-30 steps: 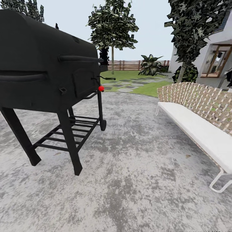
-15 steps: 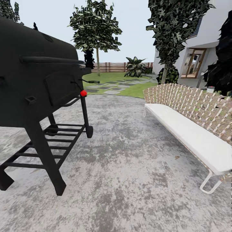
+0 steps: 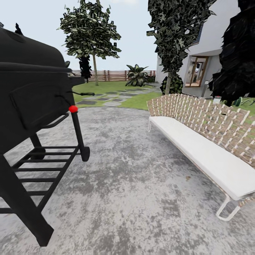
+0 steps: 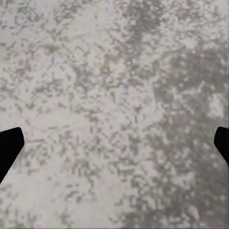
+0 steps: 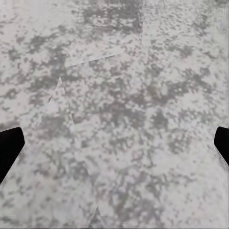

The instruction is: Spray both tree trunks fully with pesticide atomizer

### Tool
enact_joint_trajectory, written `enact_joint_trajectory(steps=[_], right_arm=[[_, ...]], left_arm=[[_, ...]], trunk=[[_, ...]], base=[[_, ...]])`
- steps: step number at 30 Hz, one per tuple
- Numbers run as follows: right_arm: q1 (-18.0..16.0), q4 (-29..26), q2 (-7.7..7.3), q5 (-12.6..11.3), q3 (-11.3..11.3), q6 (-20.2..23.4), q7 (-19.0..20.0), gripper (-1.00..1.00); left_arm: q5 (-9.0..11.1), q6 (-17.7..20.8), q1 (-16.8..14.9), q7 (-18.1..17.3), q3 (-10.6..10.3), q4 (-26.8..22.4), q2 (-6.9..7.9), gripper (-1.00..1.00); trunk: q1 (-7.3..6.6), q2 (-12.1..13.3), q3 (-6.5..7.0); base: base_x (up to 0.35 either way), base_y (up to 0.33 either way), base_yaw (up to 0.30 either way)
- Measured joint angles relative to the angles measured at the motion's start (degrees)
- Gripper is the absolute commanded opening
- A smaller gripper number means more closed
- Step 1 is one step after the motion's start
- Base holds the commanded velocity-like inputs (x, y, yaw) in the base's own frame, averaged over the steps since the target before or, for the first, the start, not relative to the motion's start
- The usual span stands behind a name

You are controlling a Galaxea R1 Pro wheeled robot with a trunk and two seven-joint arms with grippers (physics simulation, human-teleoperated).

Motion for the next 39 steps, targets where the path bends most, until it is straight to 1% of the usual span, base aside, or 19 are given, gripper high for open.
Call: enact_joint_trajectory(steps=[22, 26, 36, 39], right_arm=[[0.00, 0.01, 0.09, 0.08, 0.17, 0.00, 0.08, 1.00], [-0.01, 0.13, 0.09, 0.08, 0.19, 0.00, 0.07, 1.00], [-0.01, 0.16, 0.09, 0.08, 0.12, 0.00, -0.02, 1.00], [0.00, 0.18, 0.09, 0.08, 0.10, 0.00, -0.05, 1.00]], left_arm=[[0.00, 0.00, 0.01, 0.45, 0.01, 0.04, 0.00, 1.00], [0.00, 0.01, 0.02, 0.45, 0.01, 0.00, 0.00, 1.00], [0.07, 0.01, 0.03, 0.45, 0.01, 0.07, -0.02, 1.00], [0.04, 0.01, 0.02, 0.44, 0.01, 0.08, -0.07, 1.00]], trunk=[[0.00, 0.00, 0.02], [0.00, 0.00, 0.02], [0.00, 0.00, 0.02], [0.00, 0.00, 0.02]], base=[[0.339, -0.005, 0.004], [0.334, -0.116, 0.166], [0.312, -0.174, 0.260], [0.308, -0.182, 0.112]])
